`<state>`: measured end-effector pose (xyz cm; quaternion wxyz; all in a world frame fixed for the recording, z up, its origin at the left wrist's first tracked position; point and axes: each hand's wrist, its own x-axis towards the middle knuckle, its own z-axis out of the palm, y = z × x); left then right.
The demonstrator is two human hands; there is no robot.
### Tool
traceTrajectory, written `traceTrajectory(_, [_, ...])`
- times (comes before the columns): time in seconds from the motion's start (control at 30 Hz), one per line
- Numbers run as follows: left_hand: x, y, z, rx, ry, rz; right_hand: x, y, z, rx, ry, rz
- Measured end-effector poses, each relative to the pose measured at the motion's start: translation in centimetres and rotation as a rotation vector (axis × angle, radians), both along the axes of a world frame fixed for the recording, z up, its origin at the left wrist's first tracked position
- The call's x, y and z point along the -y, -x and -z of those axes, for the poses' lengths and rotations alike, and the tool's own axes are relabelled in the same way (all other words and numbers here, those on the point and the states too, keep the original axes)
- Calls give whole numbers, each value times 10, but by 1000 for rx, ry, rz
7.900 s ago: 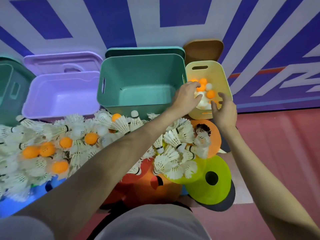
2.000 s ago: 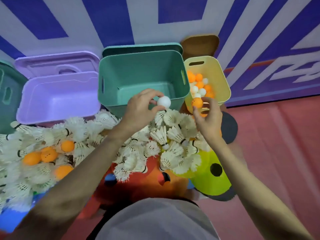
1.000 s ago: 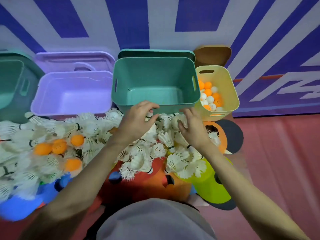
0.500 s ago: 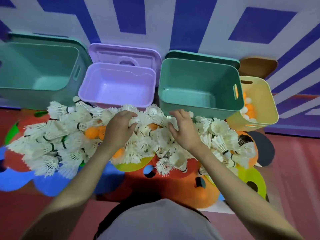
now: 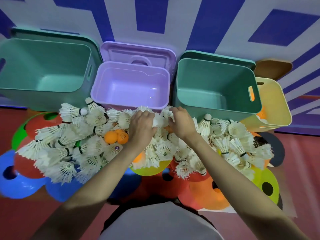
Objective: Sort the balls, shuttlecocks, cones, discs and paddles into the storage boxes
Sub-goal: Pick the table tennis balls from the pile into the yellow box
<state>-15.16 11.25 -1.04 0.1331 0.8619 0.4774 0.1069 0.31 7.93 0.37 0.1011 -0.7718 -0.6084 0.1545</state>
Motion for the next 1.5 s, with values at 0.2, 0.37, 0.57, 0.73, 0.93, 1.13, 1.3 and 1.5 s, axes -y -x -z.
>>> traceTrajectory(0.2, [-14,1,0,58,80,47,-27,4,2,191,131,-127])
traceTrajectory(0.37, [-17,10,-8,280,148,-30,-45,-1,16,201,189,-104])
traceTrajectory(0.57, [-24,25,-10,362,162,-42,-56,2,20,216,223,-128])
traceTrajectory(0.73, [-27,31,-7,376,184,-72,-58,3,19,251,268,-143])
traceTrajectory(0.93, [-20,28,-11,366,173,-81,-50,1,3,227,235,-138])
traceTrajectory(1.13, [-7,17,-25,412,148,-79,-16,-11,-18,98,26,-69])
traceTrajectory(1.3, [9,-10,-29,415,174,-36,37,-41,-25,-154,-205,-72])
traceTrajectory(1.5, [36,-77,-45,524,224,51,94,-108,-28,-259,-395,111])
